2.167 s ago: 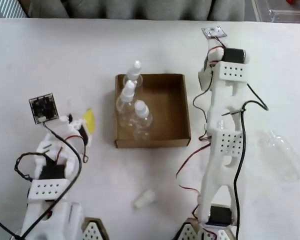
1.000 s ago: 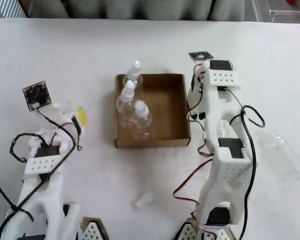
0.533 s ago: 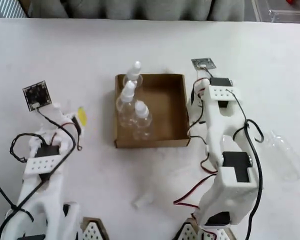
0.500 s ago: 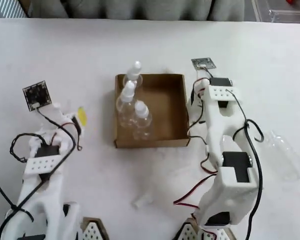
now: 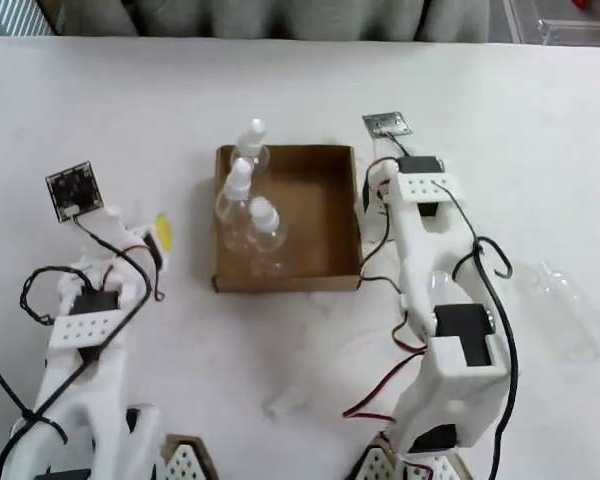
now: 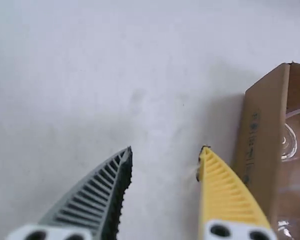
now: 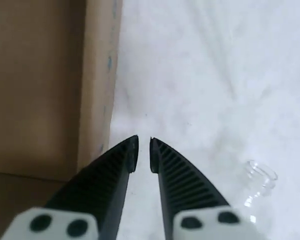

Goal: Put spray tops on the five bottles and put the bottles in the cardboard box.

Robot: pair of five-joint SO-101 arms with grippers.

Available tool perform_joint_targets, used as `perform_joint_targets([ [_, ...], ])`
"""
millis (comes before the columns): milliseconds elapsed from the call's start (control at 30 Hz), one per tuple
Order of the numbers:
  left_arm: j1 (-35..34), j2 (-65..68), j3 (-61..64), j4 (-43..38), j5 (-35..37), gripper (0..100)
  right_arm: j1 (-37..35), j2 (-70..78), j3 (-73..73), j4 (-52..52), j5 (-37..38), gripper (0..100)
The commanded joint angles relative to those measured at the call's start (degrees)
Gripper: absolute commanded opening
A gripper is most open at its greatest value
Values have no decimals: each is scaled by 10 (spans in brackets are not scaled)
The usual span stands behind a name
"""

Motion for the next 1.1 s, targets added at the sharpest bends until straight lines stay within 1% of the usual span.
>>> perform_joint_targets([
  [0, -4, 1, -33, 4, 4, 211, -38, -19, -3, -4, -11, 16],
  [200, -4, 1, -33, 4, 4, 211, -72, -22, -3, -6, -11, 16],
  [367, -4, 1, -33, 4, 4, 211, -80, -19, -5, -4, -7, 19],
  [433, -4, 1, -33, 4, 4, 211, -74, -24, -5, -2, -5, 23],
  [600, -4, 1, -33, 4, 4, 211, -46, -44, -27, 22, -4, 88],
  [700, -4, 1, -33, 4, 4, 211, -29, -59, -62, 47, -4, 91],
  [867, -4, 1, -33, 4, 4, 211, -11, -54, -131, 46, -2, 94],
  [967, -4, 1, -33, 4, 4, 211, -14, -25, -182, 46, 46, 94],
  [1067, -4, 1, -33, 4, 4, 211, -18, 21, -240, 45, 76, 95],
])
